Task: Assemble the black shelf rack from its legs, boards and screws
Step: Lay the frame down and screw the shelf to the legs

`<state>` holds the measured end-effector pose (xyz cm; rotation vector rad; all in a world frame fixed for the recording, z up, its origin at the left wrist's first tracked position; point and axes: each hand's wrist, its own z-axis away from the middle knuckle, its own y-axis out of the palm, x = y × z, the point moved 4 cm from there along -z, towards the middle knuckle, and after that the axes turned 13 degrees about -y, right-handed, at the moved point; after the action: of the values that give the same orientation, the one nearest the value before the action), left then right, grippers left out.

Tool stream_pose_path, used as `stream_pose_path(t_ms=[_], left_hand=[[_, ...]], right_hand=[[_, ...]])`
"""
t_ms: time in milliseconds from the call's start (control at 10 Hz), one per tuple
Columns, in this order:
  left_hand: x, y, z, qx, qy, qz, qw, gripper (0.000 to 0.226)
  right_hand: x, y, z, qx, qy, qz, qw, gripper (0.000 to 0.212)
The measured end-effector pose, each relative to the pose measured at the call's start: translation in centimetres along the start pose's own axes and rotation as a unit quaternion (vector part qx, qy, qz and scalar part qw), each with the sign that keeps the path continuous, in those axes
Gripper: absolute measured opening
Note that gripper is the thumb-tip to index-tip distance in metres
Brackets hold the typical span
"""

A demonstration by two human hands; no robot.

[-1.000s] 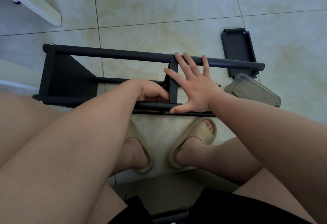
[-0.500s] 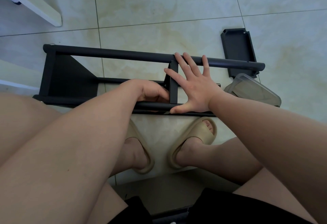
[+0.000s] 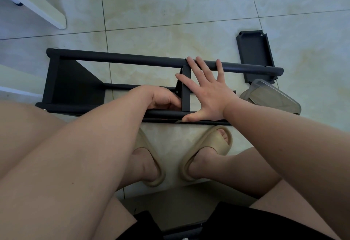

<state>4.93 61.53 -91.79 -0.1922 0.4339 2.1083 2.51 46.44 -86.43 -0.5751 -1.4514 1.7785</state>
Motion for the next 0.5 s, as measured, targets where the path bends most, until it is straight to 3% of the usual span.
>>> stream_pose_path(t_ms=[300,500], left_hand=[[0.07,-0.43,-0.75,0.009,0.025,0.047,0.999,0.027],[0.13,-0.18,-0.26,0.011,-0.013,-0.002,1.0,0.021]], right_hand=[[-0.02,-0.06,0.01,0.001,0.001,-0.002,1.0,0.123],[-0.02,0.01,-0.01,-0.003,0.0,-0.002,1.0,0.122]])
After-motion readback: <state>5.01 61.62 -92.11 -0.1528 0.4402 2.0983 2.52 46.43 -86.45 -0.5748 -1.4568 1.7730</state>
